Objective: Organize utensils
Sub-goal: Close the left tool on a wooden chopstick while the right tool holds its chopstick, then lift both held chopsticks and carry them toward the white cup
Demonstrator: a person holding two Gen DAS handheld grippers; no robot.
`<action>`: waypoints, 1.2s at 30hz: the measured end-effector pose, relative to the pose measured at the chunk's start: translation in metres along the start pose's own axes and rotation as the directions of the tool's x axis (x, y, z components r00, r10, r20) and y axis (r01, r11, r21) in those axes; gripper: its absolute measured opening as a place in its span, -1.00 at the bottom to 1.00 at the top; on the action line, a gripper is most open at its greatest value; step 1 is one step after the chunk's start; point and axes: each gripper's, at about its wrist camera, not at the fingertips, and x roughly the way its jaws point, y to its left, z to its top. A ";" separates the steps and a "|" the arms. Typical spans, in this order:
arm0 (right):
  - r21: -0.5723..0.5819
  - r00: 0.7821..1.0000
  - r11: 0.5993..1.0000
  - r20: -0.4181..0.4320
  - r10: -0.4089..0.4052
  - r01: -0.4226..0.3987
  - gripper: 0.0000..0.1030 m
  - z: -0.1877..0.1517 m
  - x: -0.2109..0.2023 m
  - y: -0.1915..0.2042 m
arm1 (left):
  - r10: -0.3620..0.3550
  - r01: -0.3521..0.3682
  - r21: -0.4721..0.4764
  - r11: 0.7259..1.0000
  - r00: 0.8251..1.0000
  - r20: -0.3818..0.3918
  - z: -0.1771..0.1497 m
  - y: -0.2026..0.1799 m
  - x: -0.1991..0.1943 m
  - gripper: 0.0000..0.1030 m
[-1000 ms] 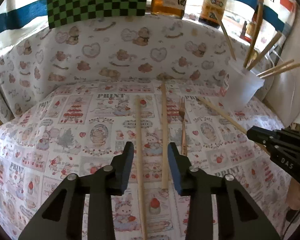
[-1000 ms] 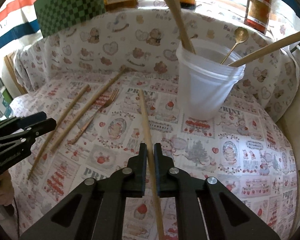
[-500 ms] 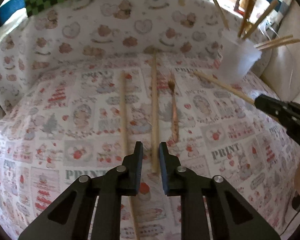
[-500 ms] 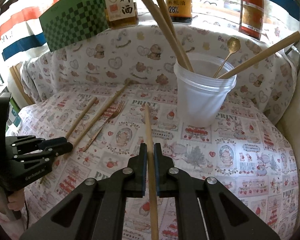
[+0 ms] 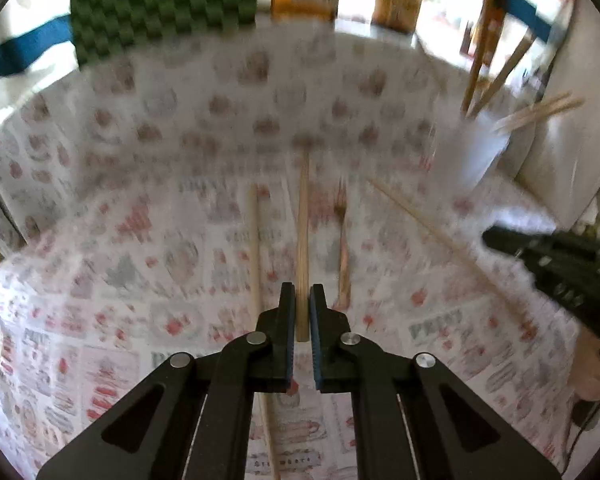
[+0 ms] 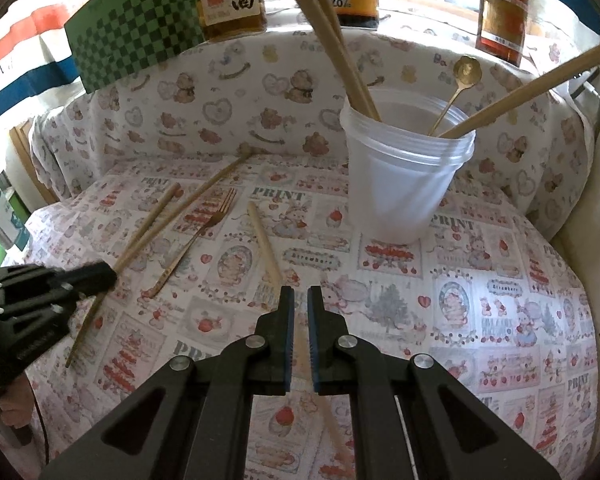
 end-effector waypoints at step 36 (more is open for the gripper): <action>-0.230 0.973 0.972 -0.209 -0.096 0.047 -0.77 0.078 0.107 0.058 | 0.087 0.002 -0.202 0.979 0.899 0.428 0.002 0.046 -0.087 -0.89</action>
